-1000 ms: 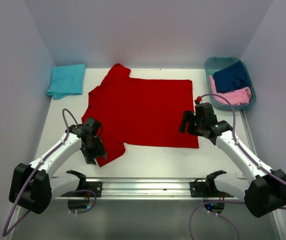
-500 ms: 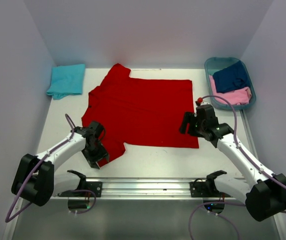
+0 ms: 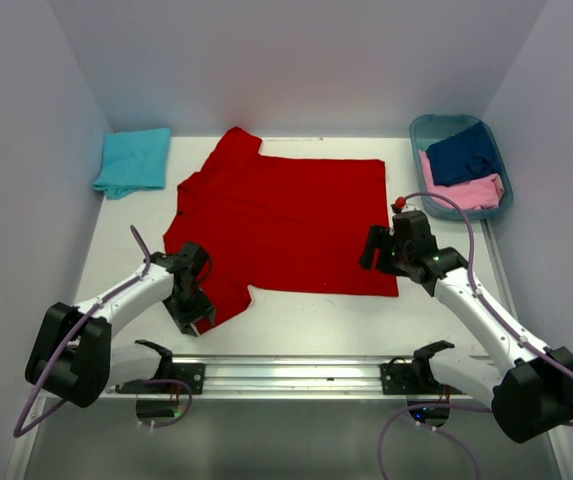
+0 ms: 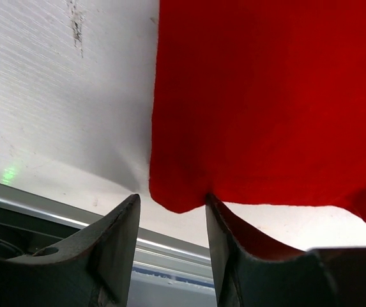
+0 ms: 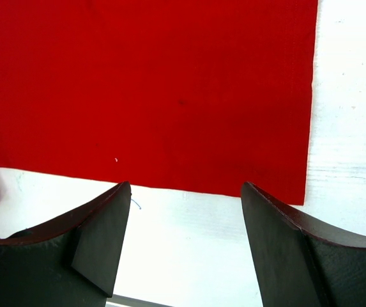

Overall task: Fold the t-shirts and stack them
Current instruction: Grap the side of the flattened tshirt closest away from the robot with both arms

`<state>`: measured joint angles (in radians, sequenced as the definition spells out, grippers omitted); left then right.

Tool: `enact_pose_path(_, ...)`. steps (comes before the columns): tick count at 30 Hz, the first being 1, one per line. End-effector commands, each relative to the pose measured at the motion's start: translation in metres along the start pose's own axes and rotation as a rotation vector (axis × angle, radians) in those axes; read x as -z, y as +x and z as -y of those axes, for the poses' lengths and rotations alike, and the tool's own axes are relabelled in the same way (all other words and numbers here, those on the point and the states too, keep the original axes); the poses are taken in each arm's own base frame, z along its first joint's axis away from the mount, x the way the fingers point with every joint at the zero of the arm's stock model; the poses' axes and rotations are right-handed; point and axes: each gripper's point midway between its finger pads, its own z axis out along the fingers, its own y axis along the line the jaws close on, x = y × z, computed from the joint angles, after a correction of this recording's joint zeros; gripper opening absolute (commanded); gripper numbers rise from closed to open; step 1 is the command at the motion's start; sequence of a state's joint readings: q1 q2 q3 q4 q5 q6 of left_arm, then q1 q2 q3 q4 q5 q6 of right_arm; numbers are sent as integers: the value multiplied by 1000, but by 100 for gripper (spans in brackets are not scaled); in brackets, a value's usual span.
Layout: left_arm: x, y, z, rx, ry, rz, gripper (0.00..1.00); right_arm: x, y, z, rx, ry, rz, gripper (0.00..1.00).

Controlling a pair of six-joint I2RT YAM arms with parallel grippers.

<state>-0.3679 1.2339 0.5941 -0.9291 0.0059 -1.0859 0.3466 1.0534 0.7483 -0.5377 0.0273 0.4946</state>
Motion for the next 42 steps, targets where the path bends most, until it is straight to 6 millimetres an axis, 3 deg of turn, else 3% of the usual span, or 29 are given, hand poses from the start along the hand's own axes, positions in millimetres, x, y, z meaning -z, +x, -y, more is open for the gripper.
enact_pose_path(1,3,-12,7,8,-2,48,50,0,-4,-2,8,-5,19,74)
enact_pose_path(9,-10,-15,12,-12,-21,25,46,3,-6,0,5,4,31,72)
enact_pose_path(11,-11,-18,14,-20,-22,26,27,3,-6,1,5,7,31,69)
enact_pose_path(13,-13,-18,16,-21,-9,25,0,2,-7,2,4,14,31,68)
enact_pose_path(19,0,-21,25,-34,50,44,0,3,-5,5,-2,36,26,65)
enact_pose_path(28,85,-48,49,-73,277,282,0,-10,6,41,-78,251,-15,76)
enact_pose_path(33,100,-46,54,-145,367,318,0,-17,14,60,-182,364,-8,82)
enact_pose_path(39,122,-46,54,-196,438,378,0,-16,27,67,-329,419,-22,73)
enact_pose_path(42,149,-53,52,-201,469,456,0,-16,39,74,-369,452,-32,66)
